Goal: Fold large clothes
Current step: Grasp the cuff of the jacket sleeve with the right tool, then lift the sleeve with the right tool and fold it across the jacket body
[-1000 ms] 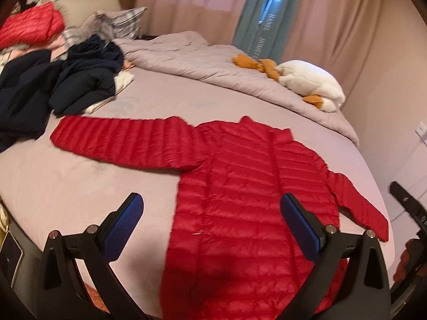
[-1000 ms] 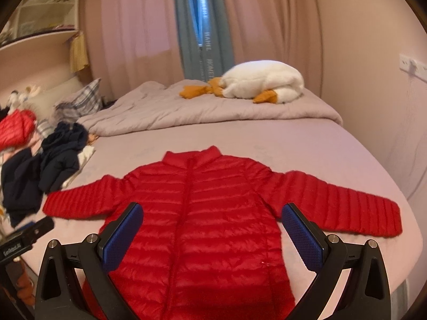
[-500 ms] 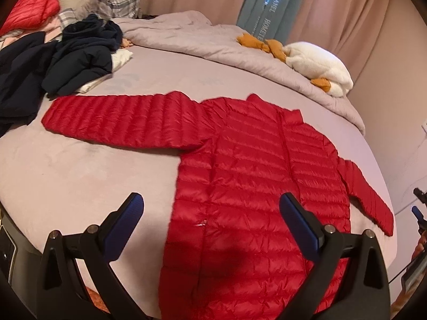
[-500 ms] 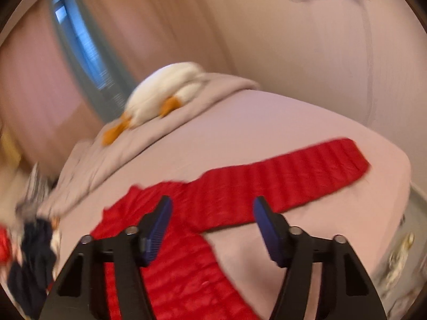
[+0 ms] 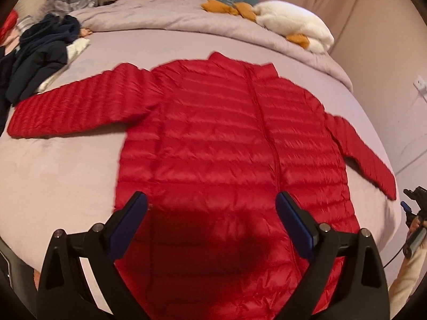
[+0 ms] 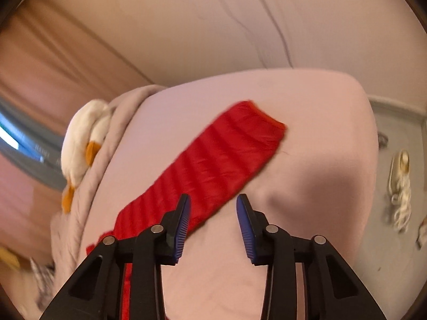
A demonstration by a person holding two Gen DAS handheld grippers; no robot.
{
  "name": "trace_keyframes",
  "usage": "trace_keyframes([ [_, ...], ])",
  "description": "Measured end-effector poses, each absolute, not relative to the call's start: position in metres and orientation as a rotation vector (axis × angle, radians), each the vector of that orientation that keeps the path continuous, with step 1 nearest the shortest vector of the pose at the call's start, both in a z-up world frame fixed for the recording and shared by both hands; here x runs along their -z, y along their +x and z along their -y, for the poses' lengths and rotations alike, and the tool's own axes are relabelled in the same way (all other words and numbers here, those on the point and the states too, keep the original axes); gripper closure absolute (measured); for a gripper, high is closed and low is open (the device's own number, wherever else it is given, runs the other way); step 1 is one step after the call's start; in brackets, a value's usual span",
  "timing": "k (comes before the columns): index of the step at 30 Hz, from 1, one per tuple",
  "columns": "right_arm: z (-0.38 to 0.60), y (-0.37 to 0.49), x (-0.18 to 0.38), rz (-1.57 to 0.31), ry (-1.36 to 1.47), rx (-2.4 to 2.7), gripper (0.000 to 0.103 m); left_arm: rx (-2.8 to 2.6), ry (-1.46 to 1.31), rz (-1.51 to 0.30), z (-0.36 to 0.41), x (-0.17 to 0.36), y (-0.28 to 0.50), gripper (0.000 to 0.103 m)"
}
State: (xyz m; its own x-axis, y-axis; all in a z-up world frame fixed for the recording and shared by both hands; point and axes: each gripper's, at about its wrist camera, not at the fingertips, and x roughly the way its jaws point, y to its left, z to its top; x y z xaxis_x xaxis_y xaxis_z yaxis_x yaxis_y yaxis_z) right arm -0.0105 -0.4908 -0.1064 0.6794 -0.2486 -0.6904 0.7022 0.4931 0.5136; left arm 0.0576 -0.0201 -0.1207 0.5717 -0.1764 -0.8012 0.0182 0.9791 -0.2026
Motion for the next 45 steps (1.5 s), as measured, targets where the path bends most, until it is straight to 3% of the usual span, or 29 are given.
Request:
trace_keyframes([
  [9, 0.537, -0.002, 0.152, -0.582, 1.022, 0.664, 0.074, 0.151, -0.131, -1.024, 0.046, 0.139, 0.065, 0.010],
  [17, 0.555, 0.011, 0.171, -0.567, 1.065, 0.602, 0.074, 0.120, -0.140, -1.017, 0.043, 0.135, 0.070, 0.010],
  [21, 0.557, 0.010, 0.169, -0.535, 1.049, 0.596, 0.097, 0.114, -0.145, -1.005, 0.040, 0.130, 0.070, 0.010],
  [22, 0.555, 0.010, 0.166, -0.529, 1.034, 0.594, 0.098, 0.110, -0.145, -0.997, 0.038, 0.128, 0.069, 0.010],
  [27, 0.538, 0.014, 0.122, -0.478, 0.894, 0.547, 0.099, 0.097, -0.163, -0.950, 0.029, 0.113, 0.066, 0.010],
  [37, 0.462, 0.018, -0.019, -0.327, 0.577, 0.352, 0.099, 0.054, -0.218, -0.817, -0.004, 0.072, 0.053, 0.010],
  [45, 0.385, 0.040, -0.079, -0.293, 0.387, 0.172, 0.099, 0.001, -0.271, -0.718, -0.038, 0.046, 0.037, 0.010],
])
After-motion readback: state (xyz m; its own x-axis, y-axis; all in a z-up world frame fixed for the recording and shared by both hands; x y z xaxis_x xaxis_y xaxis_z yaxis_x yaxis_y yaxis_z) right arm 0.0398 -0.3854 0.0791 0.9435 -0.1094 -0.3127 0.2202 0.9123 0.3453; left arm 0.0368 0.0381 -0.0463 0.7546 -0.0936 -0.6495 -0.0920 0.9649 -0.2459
